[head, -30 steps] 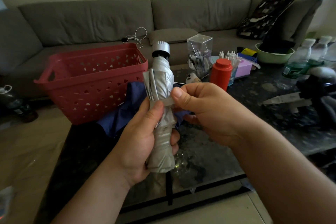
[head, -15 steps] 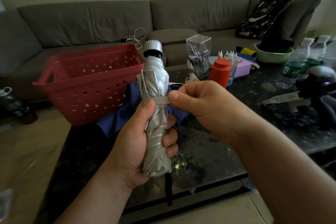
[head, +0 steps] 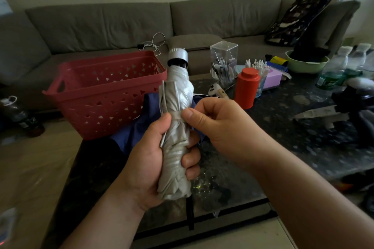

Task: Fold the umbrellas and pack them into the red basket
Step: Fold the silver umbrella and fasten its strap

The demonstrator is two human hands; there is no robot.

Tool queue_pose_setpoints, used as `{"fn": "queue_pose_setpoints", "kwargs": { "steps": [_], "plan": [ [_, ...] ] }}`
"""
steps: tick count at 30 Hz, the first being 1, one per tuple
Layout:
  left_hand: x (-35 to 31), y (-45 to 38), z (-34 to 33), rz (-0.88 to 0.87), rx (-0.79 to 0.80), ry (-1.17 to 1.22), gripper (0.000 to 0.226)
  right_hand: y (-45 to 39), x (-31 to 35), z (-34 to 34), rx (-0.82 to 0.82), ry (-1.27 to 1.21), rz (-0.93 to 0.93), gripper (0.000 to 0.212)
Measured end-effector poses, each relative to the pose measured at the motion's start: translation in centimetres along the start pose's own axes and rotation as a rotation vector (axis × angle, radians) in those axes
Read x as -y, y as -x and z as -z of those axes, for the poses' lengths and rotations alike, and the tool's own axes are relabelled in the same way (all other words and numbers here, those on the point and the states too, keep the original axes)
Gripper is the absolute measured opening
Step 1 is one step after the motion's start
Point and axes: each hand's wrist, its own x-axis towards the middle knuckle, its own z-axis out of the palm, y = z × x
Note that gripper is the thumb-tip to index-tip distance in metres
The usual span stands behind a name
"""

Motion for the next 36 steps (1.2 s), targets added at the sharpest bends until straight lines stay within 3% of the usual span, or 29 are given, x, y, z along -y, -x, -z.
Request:
{"fn": "queue_pose_setpoints", "kwargs": {
  "steps": [6,10,13,17,20,23,28,32,36],
  "plan": [
    [0.3,0.1,-0.1,0.015,0.013,0.020,0.042,-1.0,-2.1,-0.1,-0.036,-0.026,-0.072,0.046],
    [0.2,0.1,0.8,0.094,0.059,-0.019,0.043,-1.4,-3.5,1.1,0.180,-0.373,-0.172,0.060],
    [0.3,0.1,1.3,0.140,0.039,-0.125,0.048,-1.8,-2.8,3.2,0.170,-0.546,-0.109,0.075],
    [0.1,0.2,1.0,0.102,-0.069,-0.424,0.032,-1.8,-2.2,3.9,0.098,-0.476,-0.055,0.054],
    [0.6,-0.1,1.0,0.019,-0.228,-0.656,0.039,-1.7,-2.8,3.1,0.081,-0.402,-0.083,0.062],
    [0.9,-0.4,1.0,-0.016,-0.349,-0.712,0.039,-1.7,-2.9,2.4,0.105,-0.417,-0.110,0.062],
    [0.6,-0.1,1.0,0.024,-0.296,-0.687,0.045,-1.8,-3.3,1.9,-0.003,-0.390,-0.089,0.050],
    [1.4,-0.3,1.3,-0.138,-0.322,-0.921,0.049,-2.1,-4.2,0.8,-0.126,-0.367,-0.049,0.055],
    [2.5,-0.7,1.6,-0.259,-0.324,-0.969,0.055,-2.5,-4.9,-0.2,-0.072,-0.554,-0.062,0.052]
  ]
}}
